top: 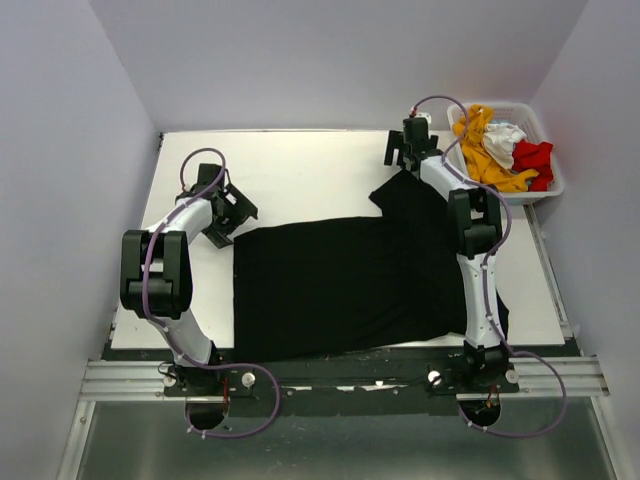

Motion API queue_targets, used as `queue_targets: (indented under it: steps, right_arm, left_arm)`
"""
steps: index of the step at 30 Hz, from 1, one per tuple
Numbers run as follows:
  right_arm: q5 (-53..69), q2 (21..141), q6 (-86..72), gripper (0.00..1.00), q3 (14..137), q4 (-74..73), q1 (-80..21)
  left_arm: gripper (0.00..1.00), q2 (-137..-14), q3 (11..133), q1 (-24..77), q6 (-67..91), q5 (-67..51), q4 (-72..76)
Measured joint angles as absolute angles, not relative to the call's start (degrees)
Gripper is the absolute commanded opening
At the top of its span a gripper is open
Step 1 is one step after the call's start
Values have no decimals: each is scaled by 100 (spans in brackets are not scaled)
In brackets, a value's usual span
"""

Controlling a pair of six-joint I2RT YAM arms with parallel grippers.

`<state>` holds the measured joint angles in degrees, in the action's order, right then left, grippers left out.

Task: Fold and stack the t-shirts
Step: Grab the side of the flattened tshirt furthest away from the robot with both arms

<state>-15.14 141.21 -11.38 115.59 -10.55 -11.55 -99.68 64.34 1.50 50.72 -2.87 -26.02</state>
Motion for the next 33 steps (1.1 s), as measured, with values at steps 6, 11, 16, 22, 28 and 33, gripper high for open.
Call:
queue_targets:
  steps: [6,11,16,22,28,33]
  right_arm:
    - [-1321,14162,-1194,100,11552,-1002,-1009]
    - [-1009,14121,-1017,100,11437,-958,-902]
    - [-755,14149,-784,92,11566,-1037,-882]
    - [-565,14143,-534,89,11428,-1170,-878]
    - [-567,13869,-484,58,11013,-1164,-878]
    - [-788,13719,-495,27,10814,-1245,-878]
  left_arm:
    - [99,-9968,6547,193,5100,-390,-2659]
    - [98,-9979,6687,239,5100,-390,-2777]
    - [99,-9998,6709,239,5100,-390,-2867]
    - [98,-10047,6713,239,5100,-388,-2936]
    - [99,-10047,6718,239,5103,-388,-2950]
    - [99,-10047,6779,239,5107,-416,-2969]
